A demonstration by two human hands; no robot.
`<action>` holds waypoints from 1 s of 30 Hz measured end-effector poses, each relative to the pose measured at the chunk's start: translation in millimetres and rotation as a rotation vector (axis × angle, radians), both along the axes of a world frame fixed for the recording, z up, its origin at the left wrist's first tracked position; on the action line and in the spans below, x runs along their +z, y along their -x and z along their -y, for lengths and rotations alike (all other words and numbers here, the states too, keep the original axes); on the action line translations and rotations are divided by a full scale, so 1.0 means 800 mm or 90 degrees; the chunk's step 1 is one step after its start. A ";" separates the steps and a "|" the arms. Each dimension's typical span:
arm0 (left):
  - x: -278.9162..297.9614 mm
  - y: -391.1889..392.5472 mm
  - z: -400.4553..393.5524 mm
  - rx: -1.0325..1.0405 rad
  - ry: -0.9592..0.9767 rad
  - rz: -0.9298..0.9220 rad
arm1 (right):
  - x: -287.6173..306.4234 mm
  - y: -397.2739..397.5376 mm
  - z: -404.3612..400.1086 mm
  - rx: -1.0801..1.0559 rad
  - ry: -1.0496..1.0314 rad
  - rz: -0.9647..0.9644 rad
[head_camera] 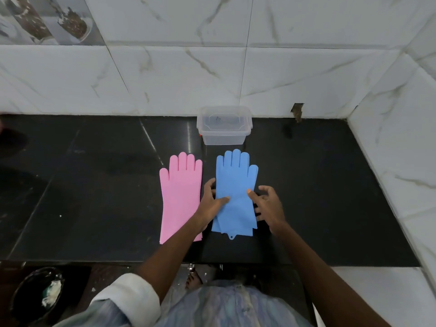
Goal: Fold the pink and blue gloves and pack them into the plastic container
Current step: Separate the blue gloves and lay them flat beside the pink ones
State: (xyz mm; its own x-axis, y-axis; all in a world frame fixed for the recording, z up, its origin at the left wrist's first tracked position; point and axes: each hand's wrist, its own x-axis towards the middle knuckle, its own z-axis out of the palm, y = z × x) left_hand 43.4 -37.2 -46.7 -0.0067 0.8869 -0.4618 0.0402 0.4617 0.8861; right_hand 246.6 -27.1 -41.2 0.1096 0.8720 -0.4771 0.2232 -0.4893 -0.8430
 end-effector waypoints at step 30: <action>-0.011 -0.001 0.005 -0.161 -0.150 -0.431 | -0.020 0.020 0.024 0.091 -0.142 0.259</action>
